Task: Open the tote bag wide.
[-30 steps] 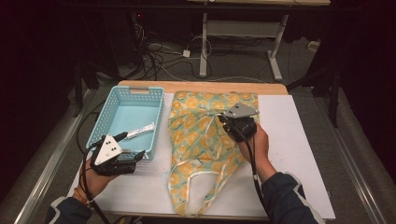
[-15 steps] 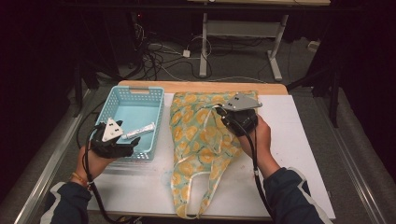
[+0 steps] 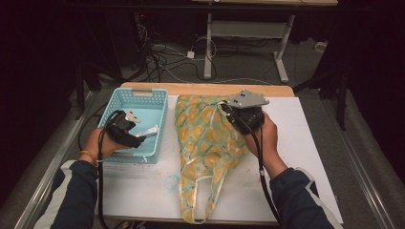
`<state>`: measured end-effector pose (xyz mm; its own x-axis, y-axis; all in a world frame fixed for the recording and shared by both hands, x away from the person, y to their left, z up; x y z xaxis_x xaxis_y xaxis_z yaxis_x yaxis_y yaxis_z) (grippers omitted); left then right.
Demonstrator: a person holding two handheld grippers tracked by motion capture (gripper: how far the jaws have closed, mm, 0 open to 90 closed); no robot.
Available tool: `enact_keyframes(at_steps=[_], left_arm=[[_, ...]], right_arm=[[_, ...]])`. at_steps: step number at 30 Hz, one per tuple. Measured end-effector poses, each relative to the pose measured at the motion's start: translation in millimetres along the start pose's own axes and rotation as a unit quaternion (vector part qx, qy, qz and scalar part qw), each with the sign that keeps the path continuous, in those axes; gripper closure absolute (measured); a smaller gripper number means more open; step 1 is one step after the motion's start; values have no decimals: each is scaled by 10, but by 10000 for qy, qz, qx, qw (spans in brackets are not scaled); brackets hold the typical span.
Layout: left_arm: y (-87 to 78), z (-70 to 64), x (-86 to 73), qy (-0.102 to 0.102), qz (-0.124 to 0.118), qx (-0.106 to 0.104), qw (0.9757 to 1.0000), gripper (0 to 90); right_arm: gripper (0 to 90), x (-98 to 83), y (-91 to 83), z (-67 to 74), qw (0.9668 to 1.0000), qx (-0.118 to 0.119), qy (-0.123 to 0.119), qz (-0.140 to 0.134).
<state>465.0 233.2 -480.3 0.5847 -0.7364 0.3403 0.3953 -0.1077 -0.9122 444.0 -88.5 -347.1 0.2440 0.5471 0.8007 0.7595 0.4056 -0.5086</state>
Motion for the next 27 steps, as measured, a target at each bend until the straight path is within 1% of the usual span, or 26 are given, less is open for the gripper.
enact_keyframes(at_steps=[1,3,5,6,7,8,9,10,11,12,13,14,15,16,17,18,19,24,26,27], left_arm=[[32,12,13,51,134,28,9999,229],[100,34,41,144,381,-78,9991,252],[188,54,54,137,609,-180,9979,275],[234,68,57,120,700,-219,9972,279],[322,97,49,70,813,-338,9961,311],[322,97,49,70,813,-338,9961,329],[363,117,38,-6,826,-407,9957,368],[406,127,19,-97,871,-501,9949,368],[447,136,-3,-105,981,-543,9936,379],[463,137,-12,-115,1000,-612,9930,386],[459,146,-4,-120,948,-617,9935,433],[461,154,-5,-101,968,-566,9936,433],[464,159,-4,-98,951,-617,9935,508],[465,158,-7,-124,919,-677,9934,508],[469,167,-14,-112,921,-694,9933,615],[469,167,-14,-112,921,-694,9933,661],[470,167,-15,-99,931,-690,9932,684],[463,167,-11,-48,946,-630,9935,693],[460,179,-9,-13,952,-501,9942,695],[447,197,-3,11,919,-373,9951,696]], right_arm=[[894,8,2,-3,10000,13,7,12],[894,19,9,-8,10000,40,46,3],[894,28,20,-8,10000,52,31,4],[894,32,23,-1,10000,67,35,0],[893,37,29,19,9999,97,27,-8],[893,37,29,19,9999,97,27,-8],[893,37,31,45,9999,141,-13,-15],[893,37,31,45,9999,141,-13,-15],[893,37,34,59,9999,153,-26,-21],[893,33,37,71,9998,175,-52,-20],[893,22,45,102,9997,224,-71,-17],[893,22,45,102,9997,224,-71,-17],[893,8,58,129,9995,281,-123,-26],[893,8,58,129,9995,281,-123,-26],[893,-12,68,150,9994,337,-123,-15],[893,-12,68,150,9994,337,-123,-15],[893,-28,77,168,9992,365,-150,-21],[893,-52,93,180,9991,403,-155,-16],[893,-61,99,184,9991,409,-146,-11],[893,-68,98,186,9991,404,-150,-16]])
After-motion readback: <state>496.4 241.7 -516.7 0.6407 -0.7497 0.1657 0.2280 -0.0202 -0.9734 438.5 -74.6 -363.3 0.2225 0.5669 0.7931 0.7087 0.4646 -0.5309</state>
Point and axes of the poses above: each handheld gripper's, and its own axes: y roughly forward along the jaws, x roughly out of its top, z roughly to its left, the point moved 7 cm from there along y, roughly forward along the jaws, and after that the axes turned 7 degrees about z, right-handed, at the moved point
